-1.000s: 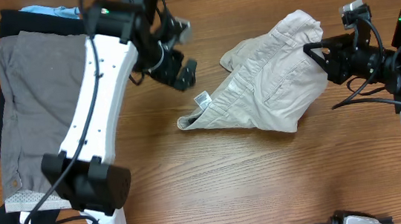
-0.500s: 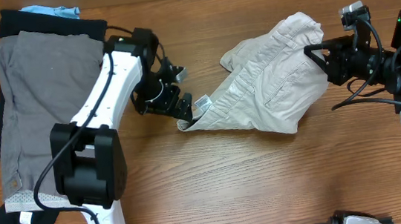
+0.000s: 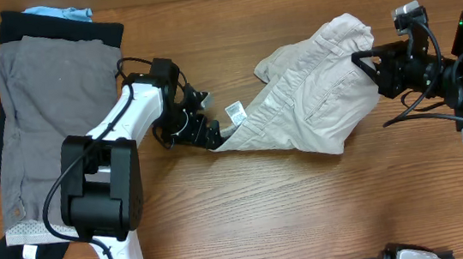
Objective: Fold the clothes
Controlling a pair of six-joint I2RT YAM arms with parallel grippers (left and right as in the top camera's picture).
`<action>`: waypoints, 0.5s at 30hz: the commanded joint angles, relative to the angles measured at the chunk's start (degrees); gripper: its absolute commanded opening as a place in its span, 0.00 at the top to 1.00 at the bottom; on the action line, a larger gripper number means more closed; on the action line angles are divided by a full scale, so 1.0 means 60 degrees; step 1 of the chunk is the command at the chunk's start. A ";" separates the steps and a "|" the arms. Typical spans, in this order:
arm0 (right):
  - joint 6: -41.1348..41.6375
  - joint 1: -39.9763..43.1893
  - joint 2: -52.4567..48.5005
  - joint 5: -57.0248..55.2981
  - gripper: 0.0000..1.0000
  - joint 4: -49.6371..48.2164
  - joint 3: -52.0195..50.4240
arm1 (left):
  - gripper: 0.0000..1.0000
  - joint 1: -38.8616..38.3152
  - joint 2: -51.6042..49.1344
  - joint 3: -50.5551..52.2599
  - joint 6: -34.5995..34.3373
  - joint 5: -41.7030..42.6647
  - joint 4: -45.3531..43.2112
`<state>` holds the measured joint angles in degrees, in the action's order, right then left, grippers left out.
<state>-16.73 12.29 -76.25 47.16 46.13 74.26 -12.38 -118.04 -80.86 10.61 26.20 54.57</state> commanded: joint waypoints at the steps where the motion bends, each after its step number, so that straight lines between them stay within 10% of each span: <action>1: 0.0047 0.0018 0.0044 0.0033 0.96 -0.0091 0.0259 | 0.69 -0.0004 0.0055 0.0069 -0.0164 0.0623 -0.0222; 4: 0.0047 0.0018 0.0044 0.0033 0.96 -0.0091 0.0259 | 0.96 -0.0004 0.0055 0.0069 -0.0164 0.1322 -0.0324; 15: 0.0058 0.0044 0.0106 -0.0761 0.96 -0.0091 0.0270 | 0.96 0.0550 0.0718 -0.3184 -0.0084 0.2295 0.1126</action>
<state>-16.69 12.29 -76.25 45.74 46.04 74.26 -11.49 -118.04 -89.45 10.20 36.80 59.68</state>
